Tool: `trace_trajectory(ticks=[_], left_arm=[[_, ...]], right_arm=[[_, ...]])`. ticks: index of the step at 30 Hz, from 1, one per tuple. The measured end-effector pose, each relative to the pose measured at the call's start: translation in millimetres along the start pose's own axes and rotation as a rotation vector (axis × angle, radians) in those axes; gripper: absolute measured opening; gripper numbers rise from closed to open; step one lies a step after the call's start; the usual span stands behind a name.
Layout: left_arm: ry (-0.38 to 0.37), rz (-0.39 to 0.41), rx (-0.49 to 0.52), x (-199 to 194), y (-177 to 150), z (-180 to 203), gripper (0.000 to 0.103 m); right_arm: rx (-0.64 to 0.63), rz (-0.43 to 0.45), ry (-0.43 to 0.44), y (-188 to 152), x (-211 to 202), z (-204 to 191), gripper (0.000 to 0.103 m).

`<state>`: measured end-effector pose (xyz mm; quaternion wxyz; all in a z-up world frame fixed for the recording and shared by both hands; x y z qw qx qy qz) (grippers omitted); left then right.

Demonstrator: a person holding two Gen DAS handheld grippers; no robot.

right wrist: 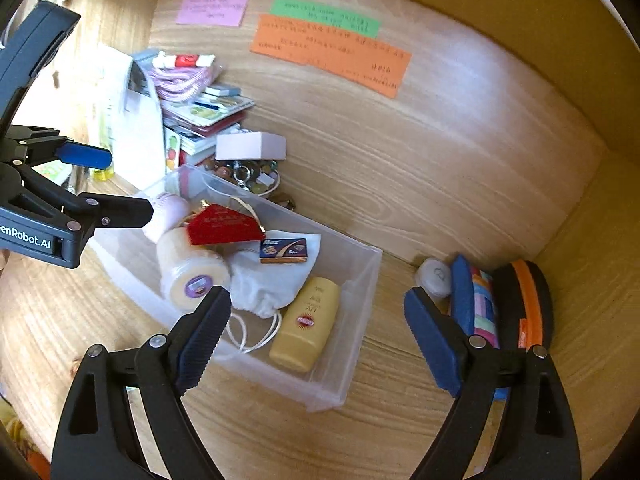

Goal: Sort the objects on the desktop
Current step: 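Move both open tools away from the box toward the desk items, then grasp the green pump bottle with the right tool while the left tool grasps the gold-tied charm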

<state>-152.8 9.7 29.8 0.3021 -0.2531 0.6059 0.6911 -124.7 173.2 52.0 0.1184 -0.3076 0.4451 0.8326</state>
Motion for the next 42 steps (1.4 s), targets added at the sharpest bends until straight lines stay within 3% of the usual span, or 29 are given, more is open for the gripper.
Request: trace_trajectory(ticks=[8,13,17,25,33,38,42], left_arm=[[0.042,0.047,0.021,-28.1,-37.3,-2.3,0.097],[0.026,0.048,-0.007,-40.7,-63.2,-8.1,0.097],[0.059,0.069,-0.031,-49.1,-87.6,-14.3,0.098],[0.102,0.048,-0.033,-45.6,-136.4,-15.5,0.098],[0.086,0.014,-0.06,-43.6,-166.6,-21.4,0.098],[0.063,0.021,-0.087,-47.5,-174.8,-24.8,0.098],[0.07,0.011,-0.065,-43.1,-178.6,-22.7,0.098]], right_arm=[[-0.003,0.046,0.007,-16.4,-34.6,-22.8,0.09],[0.017,0.076,0.038,-33.0,-55.7,-37.7,0.09],[0.045,0.096,0.07,-51.3,-70.4,-49.9,0.09],[0.116,0.068,0.212,-89.5,-71.4,-88.7,0.091],[0.111,0.023,0.332,-105.7,-55.9,-141.7,0.09],[0.123,-0.004,0.332,-109.8,-46.1,-159.6,0.08],[0.122,-0.041,0.32,-114.9,-35.8,-162.6,0.052]])
Point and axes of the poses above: each gripper's, at about its wrist camera, not at the fingertips, and x roughly the way its jaws point, z to its right, y to its top, the point moved 1 cm from there along x, roughly the way its jaws point, and after that the axes turned 9 degrees about -x, right-handed, at the moved point
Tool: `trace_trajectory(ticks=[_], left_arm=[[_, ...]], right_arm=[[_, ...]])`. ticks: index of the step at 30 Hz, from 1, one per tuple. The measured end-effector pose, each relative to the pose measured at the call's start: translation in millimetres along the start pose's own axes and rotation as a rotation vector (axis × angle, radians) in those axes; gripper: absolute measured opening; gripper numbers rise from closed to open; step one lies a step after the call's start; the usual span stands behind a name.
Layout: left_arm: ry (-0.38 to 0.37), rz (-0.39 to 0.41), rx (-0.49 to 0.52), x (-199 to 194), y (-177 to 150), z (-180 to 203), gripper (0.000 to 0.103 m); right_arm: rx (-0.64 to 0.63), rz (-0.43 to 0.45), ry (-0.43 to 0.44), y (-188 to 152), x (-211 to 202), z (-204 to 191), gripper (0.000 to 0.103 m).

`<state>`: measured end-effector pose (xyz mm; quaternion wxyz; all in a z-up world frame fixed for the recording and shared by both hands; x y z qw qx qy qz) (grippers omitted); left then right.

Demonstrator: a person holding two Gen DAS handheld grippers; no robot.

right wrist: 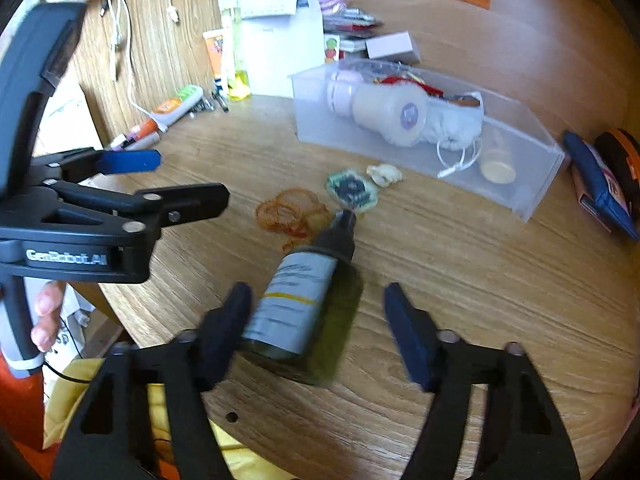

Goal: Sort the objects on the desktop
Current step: 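Grasp the green pump bottle with the right tool while the left tool grasps the gold-tied charm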

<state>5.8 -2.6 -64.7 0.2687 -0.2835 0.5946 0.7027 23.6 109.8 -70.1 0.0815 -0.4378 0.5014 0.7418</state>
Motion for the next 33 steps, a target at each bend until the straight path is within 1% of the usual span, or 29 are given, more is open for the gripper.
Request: trace_trajectory(ticks=[2,3,5,7,12,17,18,20,21,23,24,25,26,29,31,32,33], left_arm=[[-0.014,-0.009,0.01,3.1,-1.1,2.7,0.098],[-0.02,-0.014,0.015,4.5,-1.7,4.7,0.098],[-0.036,-0.026,0.027,7.8,-2.5,10.5,0.098],[-0.047,-0.034,0.043,10.4,-3.2,18.4,0.098],[-0.06,-0.055,0.09,23.2,-2.7,40.3,0.098],[-0.085,-0.079,0.123,36.3,-0.6,62.6,0.097],[-0.083,-0.081,0.132,38.1,-0.2,65.8,0.096],[-0.077,-0.094,0.152,43.3,-0.1,72.0,0.086],[-0.089,-0.095,0.148,44.1,0.7,72.8,0.082],[-0.085,-0.096,0.143,45.5,2.8,74.1,0.077],[-0.083,-0.093,0.137,45.9,4.0,74.6,0.071],[-0.078,-0.089,0.129,46.6,5.2,74.1,0.068],[-0.077,-0.086,0.129,47.2,5.8,74.3,0.068],[-0.079,-0.077,0.13,46.9,6.2,75.9,0.059],[-0.084,-0.073,0.134,46.4,6.1,77.8,0.048],[-0.089,-0.071,0.14,46.0,5.9,79.2,0.045],[-0.094,-0.069,0.141,45.6,5.8,80.4,0.04]], right_arm=[[0.018,0.009,0.001,-2.1,0.0,4.2,0.049],[0.031,0.011,-0.008,-2.8,-1.0,7.3,0.044],[0.044,0.013,-0.009,-4.3,-2.4,13.9,0.038],[0.067,0.02,0.0,-7.0,-5.1,20.3,0.038],[0.132,0.057,-0.033,-13.3,-18.4,38.2,0.038],[0.204,0.091,-0.047,-20.0,-31.0,59.1,0.038],[0.212,0.097,-0.056,-22.0,-33.9,63.7,0.038],[0.227,0.106,-0.055,-23.9,-36.3,70.1,0.038],[0.237,0.113,-0.048,-24.6,-37.8,73.5,0.038],[0.246,0.121,-0.043,-24.6,-38.3,78.1,0.038],[0.246,0.124,-0.042,-24.2,-38.4,79.3,0.038],[0.243,0.126,-0.039,-23.7,-38.2,80.1,0.038],[0.243,0.129,-0.037,-23.4,-38.6,80.1,0.038],[0.235,0.135,-0.026,-23.8,-39.2,80.6,0.038],[0.232,0.139,-0.017,-23.6,-39.1,80.4,0.038],[0.231,0.14,-0.015,-23.6,-38.9,80.5,0.038],[0.231,0.14,-0.015,-23.4,-38.4,80.7,0.038]])
Point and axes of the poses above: each gripper's, at about its wrist camera, not at the fingertips, and x roughly the way its jaws point, z to its right, y to its top, the point moved 1 cm from there along x, roughly the way its jaws point, and after that the axes turned 9 degrees about -x, right-handed, at the moved point
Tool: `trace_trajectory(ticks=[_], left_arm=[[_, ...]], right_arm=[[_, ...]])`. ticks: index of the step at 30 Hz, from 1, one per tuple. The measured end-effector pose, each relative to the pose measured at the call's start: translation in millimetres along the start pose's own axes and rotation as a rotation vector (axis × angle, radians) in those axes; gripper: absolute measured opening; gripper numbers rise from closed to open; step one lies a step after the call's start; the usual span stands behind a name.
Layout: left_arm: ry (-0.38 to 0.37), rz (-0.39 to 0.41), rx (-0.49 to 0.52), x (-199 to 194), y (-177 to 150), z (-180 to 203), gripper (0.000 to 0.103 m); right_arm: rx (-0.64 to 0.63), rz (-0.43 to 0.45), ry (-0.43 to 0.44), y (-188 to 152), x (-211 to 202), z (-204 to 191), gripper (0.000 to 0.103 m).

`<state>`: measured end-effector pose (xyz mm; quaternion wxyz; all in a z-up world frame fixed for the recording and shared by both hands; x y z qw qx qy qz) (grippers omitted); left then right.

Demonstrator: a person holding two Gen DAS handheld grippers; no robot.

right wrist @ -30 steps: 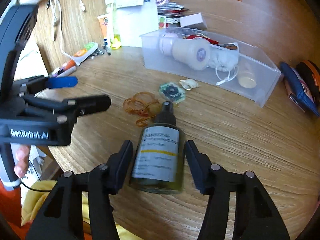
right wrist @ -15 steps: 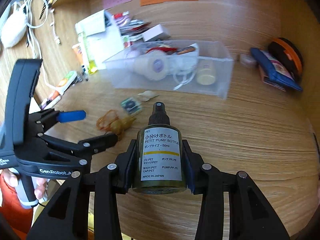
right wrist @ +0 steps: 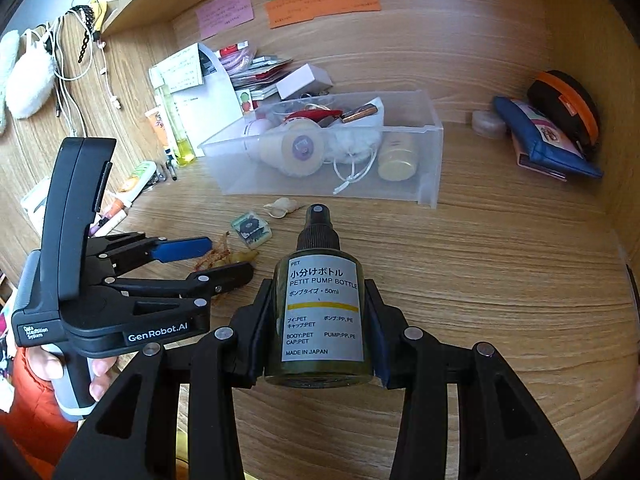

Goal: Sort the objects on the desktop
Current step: 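Grasp the green pump bottle with the right tool while the left tool grasps the gold-tied charm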

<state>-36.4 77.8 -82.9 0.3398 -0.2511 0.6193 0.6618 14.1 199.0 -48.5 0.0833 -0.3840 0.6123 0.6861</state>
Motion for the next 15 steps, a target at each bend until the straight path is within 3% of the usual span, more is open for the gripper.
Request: trace_trajectory(ticks=[2,4,8,15], left_arm=[[-0.003,0.005,0.005,-0.4,-0.3,1.9,0.034],[-0.011,0.005,0.002,-1.2,-0.7,2.5,0.022],[-0.055,-0.008,-0.016,-3.6,-0.1,2.5,0.021],[-0.074,0.055,-0.016,-27.8,8.4,1.9,0.02]], right_arm=[[0.002,-0.001,0.008,0.2,0.9,0.7,0.038],[0.0,-0.003,0.007,0.7,2.0,0.7,0.038],[-0.004,0.001,0.007,4.6,0.9,0.7,0.038],[-0.014,0.03,0.0,20.5,-8.6,4.6,0.038]])
Point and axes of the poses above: each gripper's, at about its wrist camera, not at the fingertips, and x roughly the way its jaws point, z to its right, y to its top, the point moved 1 cm from there along x, roughly the way its jaws point, and after that the axes turned 9 degrees about -x, right-handed, at the moved point
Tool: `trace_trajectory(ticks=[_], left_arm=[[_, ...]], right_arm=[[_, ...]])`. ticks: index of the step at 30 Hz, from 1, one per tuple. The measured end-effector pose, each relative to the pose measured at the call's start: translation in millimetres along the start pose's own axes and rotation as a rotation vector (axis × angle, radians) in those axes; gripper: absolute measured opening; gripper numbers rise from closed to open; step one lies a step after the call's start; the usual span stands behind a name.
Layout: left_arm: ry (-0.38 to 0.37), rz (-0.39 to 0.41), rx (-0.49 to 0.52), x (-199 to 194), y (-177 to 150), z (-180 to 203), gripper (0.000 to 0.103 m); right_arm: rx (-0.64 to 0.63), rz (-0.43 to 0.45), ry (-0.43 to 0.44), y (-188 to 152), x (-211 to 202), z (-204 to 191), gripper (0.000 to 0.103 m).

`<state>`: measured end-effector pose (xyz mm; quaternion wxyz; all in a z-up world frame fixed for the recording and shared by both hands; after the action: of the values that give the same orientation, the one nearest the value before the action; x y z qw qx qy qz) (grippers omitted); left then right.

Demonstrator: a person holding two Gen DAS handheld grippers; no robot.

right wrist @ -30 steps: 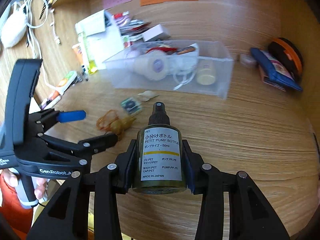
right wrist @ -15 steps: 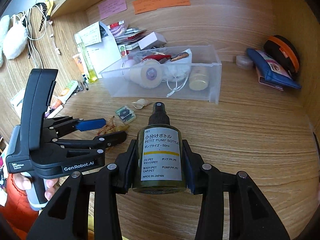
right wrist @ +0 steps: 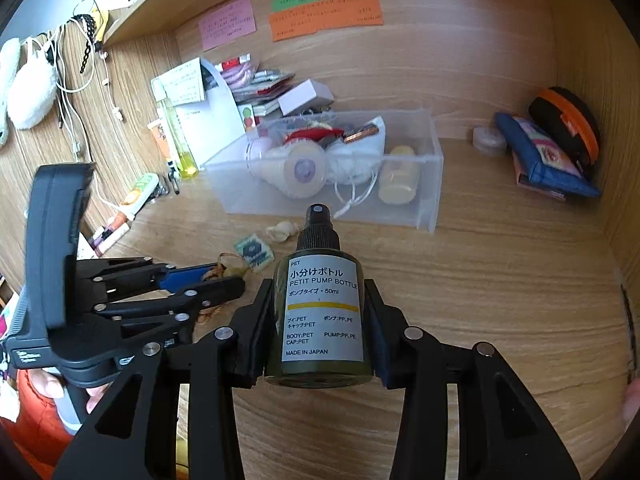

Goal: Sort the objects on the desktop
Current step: 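Grasp the green pump bottle with the right tool while the left tool grasps the gold-tied charm, then carry the green bottle and gold-tied charm over the clear box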

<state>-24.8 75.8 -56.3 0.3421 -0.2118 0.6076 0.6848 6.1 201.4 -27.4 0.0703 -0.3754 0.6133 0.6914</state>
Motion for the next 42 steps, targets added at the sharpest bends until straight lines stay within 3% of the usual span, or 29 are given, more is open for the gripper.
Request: trace_trajectory(ticks=[13,25,33,42], left_arm=[[-0.028,0.105,-0.005,-37.8,30.5,-11.6,0.02],[-0.032,0.15,-0.111,-43.3,79.3,-58.8,0.02],[-0.012,0.15,-0.144,-34.8,107.1,-79.4,0.02],[-0.021,0.089,-0.141,-0.6,120.7,-82.0,0.02]], right_arm=[[-0.096,0.071,-0.036,44.7,-18.5,-2.1,0.038],[-0.114,0.06,-0.012,83.8,11.9,13.2,0.038],[-0.084,0.035,0.022,106.2,37.4,29.3,0.038],[-0.073,0.0,0.043,126.7,66.3,35.7,0.038]])
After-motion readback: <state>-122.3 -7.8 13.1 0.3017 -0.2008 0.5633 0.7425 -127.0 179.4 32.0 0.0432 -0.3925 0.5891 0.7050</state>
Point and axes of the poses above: each gripper's, at about its wrist camera, not at the fingertips, and x roughly the way its jaws point, z to its right, y to its top, the point moved 1 cm from there along x, roughly the way its jaws point, and after that the axes turned 9 degrees about -x, right-handed, at the moved point
